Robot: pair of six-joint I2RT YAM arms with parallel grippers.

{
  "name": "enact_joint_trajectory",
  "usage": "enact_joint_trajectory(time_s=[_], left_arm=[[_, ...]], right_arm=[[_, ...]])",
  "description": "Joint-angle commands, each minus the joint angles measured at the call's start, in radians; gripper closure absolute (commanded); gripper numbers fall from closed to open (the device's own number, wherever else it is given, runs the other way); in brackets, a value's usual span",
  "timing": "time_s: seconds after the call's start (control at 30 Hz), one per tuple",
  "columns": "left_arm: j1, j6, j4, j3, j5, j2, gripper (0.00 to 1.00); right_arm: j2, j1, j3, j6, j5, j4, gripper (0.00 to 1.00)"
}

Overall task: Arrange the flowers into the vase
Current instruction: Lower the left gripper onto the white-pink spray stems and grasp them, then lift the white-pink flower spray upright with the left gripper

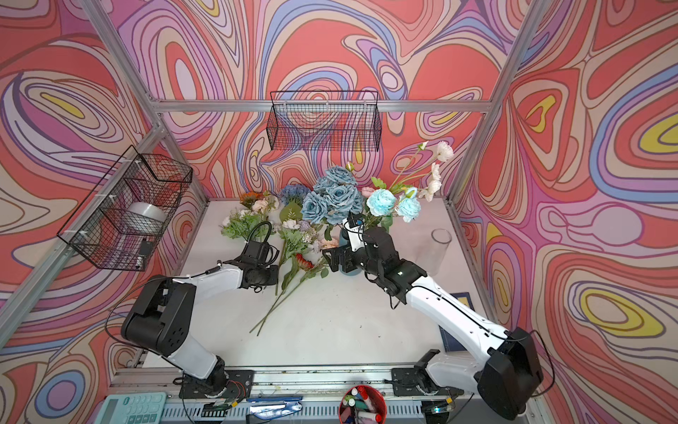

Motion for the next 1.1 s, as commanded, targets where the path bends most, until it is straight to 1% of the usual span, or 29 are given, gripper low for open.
enact_joint_trajectory(time_s=[0.0,0.03,0.13,0.3,0.47,0.67,0.83,1.0,1.07], left_arm=[[0.001,0.028,-0.050,0.027,0.010,0.029,0.83],[0.001,0.032,-0.049,0.028,0.015,0.027,0.86],[-0.005,0.048,-0.034,0.022,0.034,0.009,0.88],[-0.020,0.068,-0.021,0.023,0.056,-0.004,1.00],[-0.040,0.063,-0.022,0.022,0.049,-0.051,1.00],[-0.050,0.016,0.003,-0.007,0.041,-0.203,1.00],[-0.050,-0.042,0.057,-0.055,0.037,-0.352,1.00],[-0.050,-0.101,0.137,-0.112,0.048,-0.497,1.00],[-0.051,-0.117,0.195,-0.142,0.066,-0.560,1.00]], right_arm=[[-0.021,0.005,0.026,-0.012,0.018,-0.013,0.02],[-0.025,0.006,0.024,-0.012,0.021,-0.015,0.02],[-0.032,0.005,0.023,-0.018,0.038,-0.010,0.02],[-0.039,0.006,0.030,-0.021,0.063,0.021,0.02],[-0.047,0.006,0.046,-0.018,0.092,0.045,0.02],[-0.056,0.006,0.059,-0.025,0.113,0.069,0.02],[-0.060,0.006,0.078,-0.024,0.101,0.063,0.02],[-0.084,0.005,0.079,-0.033,0.025,0.076,0.02],[-0.093,0.012,0.076,-0.052,-0.025,0.089,0.05]])
